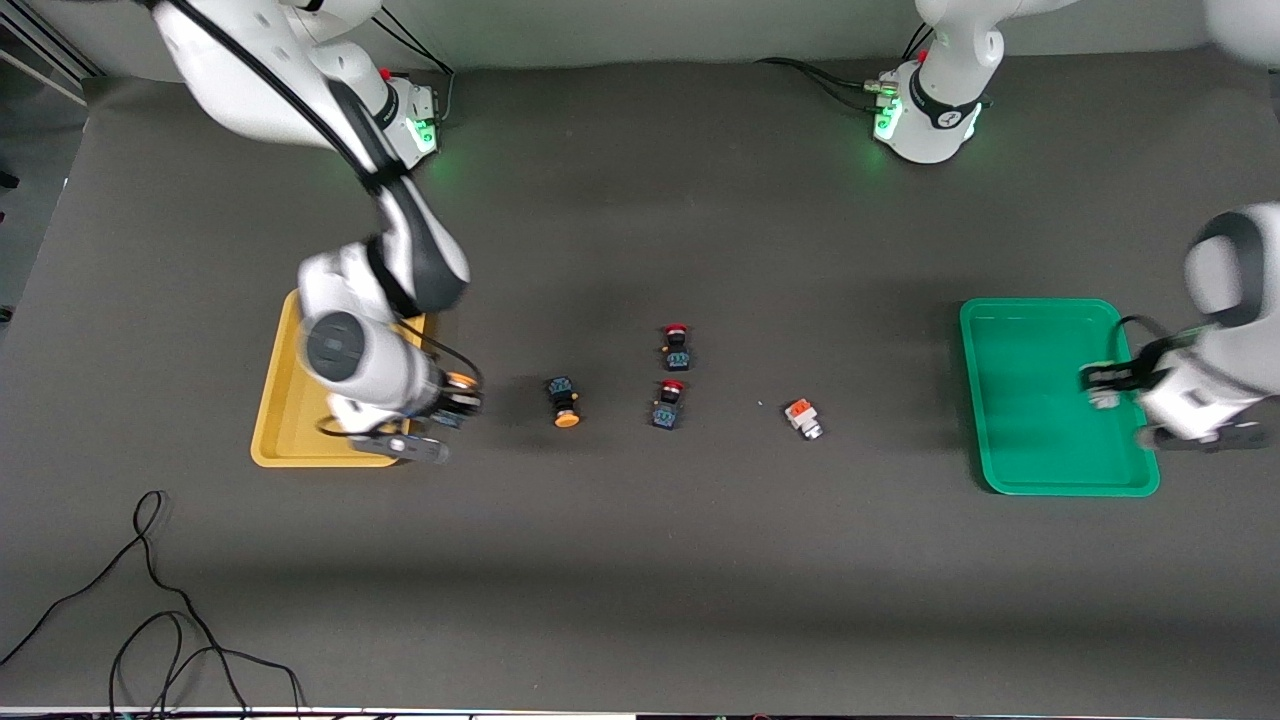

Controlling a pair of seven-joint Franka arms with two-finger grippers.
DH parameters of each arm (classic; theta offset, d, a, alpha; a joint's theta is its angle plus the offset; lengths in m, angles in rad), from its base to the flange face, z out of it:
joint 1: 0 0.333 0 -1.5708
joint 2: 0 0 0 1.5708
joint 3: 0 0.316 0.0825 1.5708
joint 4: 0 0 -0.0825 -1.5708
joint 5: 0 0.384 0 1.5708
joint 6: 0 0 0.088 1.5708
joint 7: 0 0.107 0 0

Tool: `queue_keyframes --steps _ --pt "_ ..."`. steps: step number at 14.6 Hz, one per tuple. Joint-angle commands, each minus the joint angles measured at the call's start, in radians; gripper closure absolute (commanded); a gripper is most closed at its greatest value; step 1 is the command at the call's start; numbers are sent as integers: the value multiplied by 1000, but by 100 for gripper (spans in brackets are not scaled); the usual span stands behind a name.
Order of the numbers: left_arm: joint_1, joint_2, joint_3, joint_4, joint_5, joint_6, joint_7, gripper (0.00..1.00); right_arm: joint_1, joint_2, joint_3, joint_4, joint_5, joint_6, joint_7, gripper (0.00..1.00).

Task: Place green and yellow buttons in trays
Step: 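Place the green button in the green tray while the right gripper places yellow button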

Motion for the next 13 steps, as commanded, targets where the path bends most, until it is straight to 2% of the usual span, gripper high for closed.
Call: queue_keyframes --steps 1,3,4,5,6,7,8,10,13 --pt "5 26 -2 -125 25 185 0 99 3 -132 -104 -148 10 -1 -204 100" --pt "5 69 -2 -137 27 242 0 99 4 -151 -170 -270 10 133 -340 100" --pt "3 72 -2 -136 27 243 1 94 4 -149 -184 -347 12 243 -382 100" --pt "3 75 -2 -136 27 242 1 82 3 -135 -187 -405 12 346 -402 100" --pt "5 83 -2 -131 29 237 6 51 3 -111 -187 -447 12 429 -405 100" --pt "3 85 -2 -123 30 230 10 33 4 -88 -187 -476 12 500 -405 100" --pt "3 80 -3 -120 35 225 12 24 4 -64 -185 -498 10 558 -405 100" --pt "6 51 -3 -73 35 141 32 16 9 -7 -182 -512 12 649 -405 100" --pt "14 31 -5 181 33 -223 56 13 11 13 -176 -512 12 672 -405 100"
